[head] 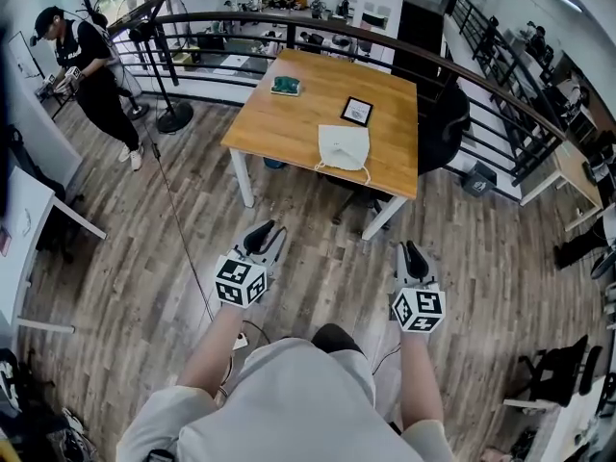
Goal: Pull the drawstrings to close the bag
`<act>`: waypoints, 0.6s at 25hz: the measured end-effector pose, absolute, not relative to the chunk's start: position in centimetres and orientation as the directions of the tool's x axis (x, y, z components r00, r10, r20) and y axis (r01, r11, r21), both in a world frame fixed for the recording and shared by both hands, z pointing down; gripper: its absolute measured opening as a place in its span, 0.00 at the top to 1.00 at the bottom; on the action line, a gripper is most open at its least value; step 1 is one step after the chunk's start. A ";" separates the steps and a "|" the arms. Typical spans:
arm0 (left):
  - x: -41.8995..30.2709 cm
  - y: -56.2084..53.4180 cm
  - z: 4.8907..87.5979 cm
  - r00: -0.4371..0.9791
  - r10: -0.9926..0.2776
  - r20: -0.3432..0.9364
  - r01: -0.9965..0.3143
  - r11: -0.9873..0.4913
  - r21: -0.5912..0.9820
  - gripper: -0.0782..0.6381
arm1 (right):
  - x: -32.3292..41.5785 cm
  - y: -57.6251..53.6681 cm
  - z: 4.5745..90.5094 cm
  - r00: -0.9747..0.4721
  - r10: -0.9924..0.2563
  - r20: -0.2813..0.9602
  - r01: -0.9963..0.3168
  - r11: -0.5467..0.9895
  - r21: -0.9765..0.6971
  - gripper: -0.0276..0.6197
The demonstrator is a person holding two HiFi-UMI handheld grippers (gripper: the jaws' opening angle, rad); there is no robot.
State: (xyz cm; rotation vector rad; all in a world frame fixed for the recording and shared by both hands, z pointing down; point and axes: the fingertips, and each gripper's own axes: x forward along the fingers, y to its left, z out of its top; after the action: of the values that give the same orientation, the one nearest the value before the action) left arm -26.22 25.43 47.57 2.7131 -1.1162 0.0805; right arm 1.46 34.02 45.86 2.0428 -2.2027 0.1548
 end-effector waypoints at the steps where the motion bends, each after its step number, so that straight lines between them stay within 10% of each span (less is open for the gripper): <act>1: -26.2 25.2 47.8 0.710 -0.692 0.131 -0.704 -0.689 0.174 0.73 | 1.6 33.9 46.1 -0.071 -0.982 0.173 -0.997 0.074 0.012 0.86; 15: -22.2 18.0 49.2 0.696 -0.702 0.149 -0.717 -0.671 0.191 0.71 | 5.5 25.8 48.3 -0.092 -0.972 0.218 -0.994 0.102 0.032 0.86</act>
State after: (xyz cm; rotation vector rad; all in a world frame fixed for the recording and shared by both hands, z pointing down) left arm -22.15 17.96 49.15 2.6724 -1.1363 0.0915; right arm 5.49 25.75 48.28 1.9820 -2.1874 0.1834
